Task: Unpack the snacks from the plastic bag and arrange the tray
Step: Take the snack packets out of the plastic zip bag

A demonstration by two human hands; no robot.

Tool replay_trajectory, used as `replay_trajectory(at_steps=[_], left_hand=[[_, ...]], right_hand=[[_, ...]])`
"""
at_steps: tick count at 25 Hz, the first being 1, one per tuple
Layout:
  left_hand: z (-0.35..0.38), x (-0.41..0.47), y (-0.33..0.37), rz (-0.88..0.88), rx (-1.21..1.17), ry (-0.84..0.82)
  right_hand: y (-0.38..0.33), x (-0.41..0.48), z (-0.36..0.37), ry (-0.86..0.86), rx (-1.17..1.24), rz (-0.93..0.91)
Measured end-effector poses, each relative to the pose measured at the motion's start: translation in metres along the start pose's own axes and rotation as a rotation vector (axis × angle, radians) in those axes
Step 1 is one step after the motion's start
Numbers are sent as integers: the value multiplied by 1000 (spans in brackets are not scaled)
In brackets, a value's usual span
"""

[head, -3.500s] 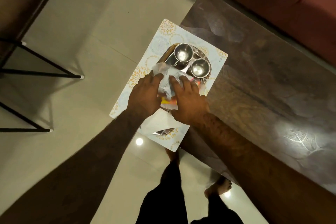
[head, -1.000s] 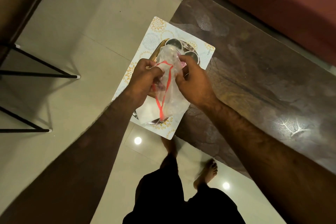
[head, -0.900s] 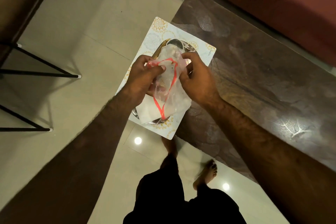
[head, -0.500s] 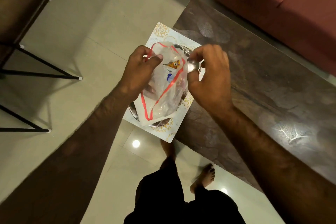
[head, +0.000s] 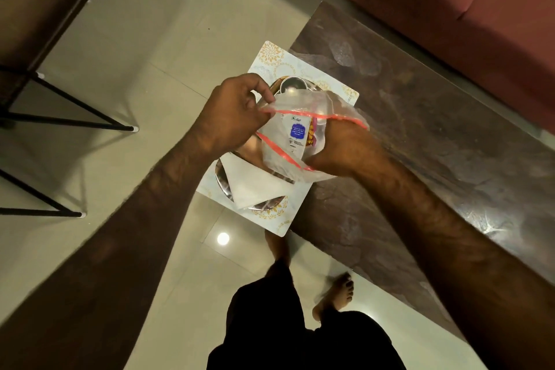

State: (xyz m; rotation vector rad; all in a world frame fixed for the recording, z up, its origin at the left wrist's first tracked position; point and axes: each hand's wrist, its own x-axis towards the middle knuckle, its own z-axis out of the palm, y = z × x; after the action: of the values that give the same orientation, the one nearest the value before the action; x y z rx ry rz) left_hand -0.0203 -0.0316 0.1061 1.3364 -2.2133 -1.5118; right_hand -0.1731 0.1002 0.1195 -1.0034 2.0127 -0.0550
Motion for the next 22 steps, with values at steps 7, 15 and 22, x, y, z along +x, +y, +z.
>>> replay_trajectory(at_steps=[7,15,22], left_hand=[[13,-5,13,-24,-172,-59],[3,-12,10,-66,-228,-156],[-6,-15,6,-27,-160,-123]], right_hand=[[-31,5,2,-394,224,-63],[-33,28,37,-451,-33,14],[-11,36,40,57,-135,-38]])
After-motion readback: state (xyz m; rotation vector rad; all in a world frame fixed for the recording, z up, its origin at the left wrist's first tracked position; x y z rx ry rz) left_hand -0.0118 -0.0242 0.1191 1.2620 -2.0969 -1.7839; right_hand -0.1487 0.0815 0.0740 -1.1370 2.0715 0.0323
